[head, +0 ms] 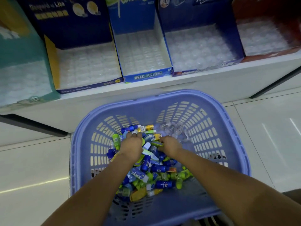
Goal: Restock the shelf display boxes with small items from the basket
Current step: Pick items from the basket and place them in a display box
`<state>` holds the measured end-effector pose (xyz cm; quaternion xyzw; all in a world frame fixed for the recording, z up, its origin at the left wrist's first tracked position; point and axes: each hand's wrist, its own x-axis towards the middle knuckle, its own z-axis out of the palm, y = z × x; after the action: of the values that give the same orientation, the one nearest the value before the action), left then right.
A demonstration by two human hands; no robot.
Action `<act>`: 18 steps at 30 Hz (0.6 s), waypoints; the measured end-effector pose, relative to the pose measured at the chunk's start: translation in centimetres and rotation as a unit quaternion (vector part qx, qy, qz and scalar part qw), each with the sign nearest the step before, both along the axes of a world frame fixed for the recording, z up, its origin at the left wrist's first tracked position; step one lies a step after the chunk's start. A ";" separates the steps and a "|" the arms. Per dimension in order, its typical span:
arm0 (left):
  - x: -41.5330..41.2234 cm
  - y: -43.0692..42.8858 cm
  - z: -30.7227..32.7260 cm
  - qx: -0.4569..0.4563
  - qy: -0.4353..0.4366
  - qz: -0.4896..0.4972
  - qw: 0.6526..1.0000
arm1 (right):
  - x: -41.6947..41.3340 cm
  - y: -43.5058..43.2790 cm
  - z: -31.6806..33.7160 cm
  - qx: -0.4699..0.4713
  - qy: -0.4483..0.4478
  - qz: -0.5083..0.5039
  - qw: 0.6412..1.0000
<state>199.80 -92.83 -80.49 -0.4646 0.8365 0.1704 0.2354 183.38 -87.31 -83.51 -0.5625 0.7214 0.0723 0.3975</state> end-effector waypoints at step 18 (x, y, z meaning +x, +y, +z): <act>3.7 -4.7 17.0 0.375 0.500 0.421 0.657 | 0.7 -2.7 19.9 -0.042 -0.522 -0.182 0.832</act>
<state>203.51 -97.49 -63.48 -0.4837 0.4078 0.7575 -0.1610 184.12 -90.04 -63.60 -0.3917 0.4981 -0.3362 0.6968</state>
